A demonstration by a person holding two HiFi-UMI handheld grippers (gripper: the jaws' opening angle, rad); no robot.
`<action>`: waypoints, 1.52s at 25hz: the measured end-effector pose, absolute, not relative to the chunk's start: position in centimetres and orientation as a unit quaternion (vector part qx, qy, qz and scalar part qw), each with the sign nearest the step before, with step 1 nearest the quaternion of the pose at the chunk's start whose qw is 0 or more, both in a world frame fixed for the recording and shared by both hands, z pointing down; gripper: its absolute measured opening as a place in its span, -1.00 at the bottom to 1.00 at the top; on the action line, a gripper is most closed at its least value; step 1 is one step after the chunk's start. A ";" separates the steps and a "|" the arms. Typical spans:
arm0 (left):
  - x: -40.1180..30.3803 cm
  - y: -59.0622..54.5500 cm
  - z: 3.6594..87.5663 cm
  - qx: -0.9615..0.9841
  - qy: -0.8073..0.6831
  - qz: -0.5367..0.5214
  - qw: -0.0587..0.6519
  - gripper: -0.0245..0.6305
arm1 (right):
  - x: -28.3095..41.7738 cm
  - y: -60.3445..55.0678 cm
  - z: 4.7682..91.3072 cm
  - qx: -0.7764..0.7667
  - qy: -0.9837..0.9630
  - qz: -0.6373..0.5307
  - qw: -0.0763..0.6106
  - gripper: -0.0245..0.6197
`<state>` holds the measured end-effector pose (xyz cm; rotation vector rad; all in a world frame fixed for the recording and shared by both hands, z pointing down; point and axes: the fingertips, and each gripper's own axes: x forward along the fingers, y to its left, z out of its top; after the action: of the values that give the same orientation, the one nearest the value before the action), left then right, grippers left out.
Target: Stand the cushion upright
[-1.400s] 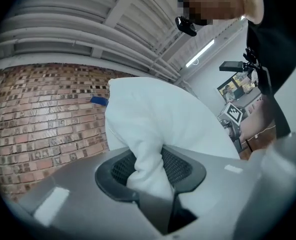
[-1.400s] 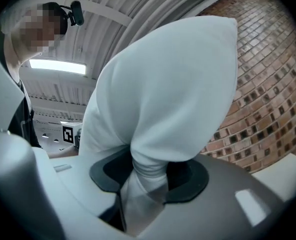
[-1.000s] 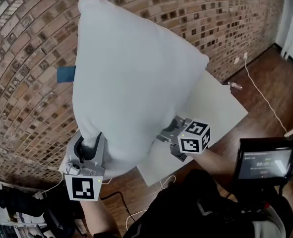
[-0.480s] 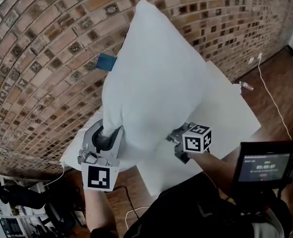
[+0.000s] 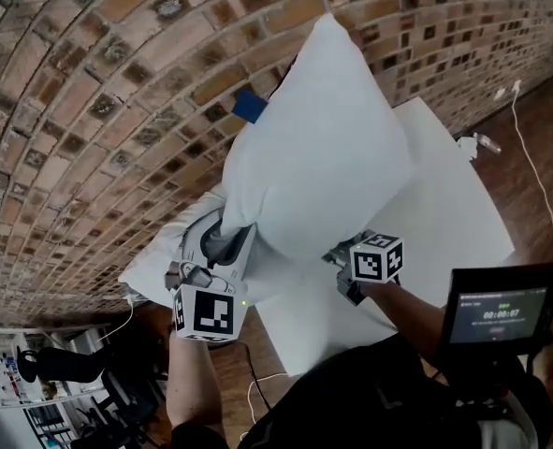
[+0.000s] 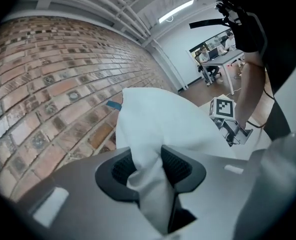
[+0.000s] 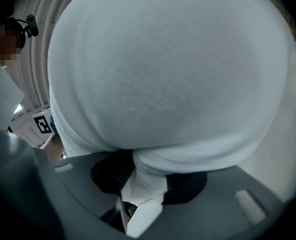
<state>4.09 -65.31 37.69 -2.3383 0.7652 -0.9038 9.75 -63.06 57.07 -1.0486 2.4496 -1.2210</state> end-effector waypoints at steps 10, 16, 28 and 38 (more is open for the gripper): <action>6.2 -71.4 44.1 -0.856 0.238 -0.387 0.246 -0.54 | 10.2 -65.8 63.0 -0.363 0.791 -0.483 0.100 -0.45; 7.6 -73.5 46.6 -0.857 0.212 -0.411 0.228 -0.54 | 10.4 -66.9 65.3 -0.368 0.771 -0.510 0.102 -0.45; 7.9 -78.2 47.9 -0.860 0.216 -0.407 0.219 -0.44 | 10.2 -68.5 66.6 -0.387 0.736 -0.543 0.119 -0.42; 6.0 -80.3 46.8 -0.830 0.328 -0.393 0.221 -0.21 | 11.0 -68.1 68.3 -0.400 0.698 -0.584 0.112 -0.18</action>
<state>5.98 -80.27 46.80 -2.2948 0.9064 -1.0876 11.04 -68.12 68.29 -1.1738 2.0481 -1.7152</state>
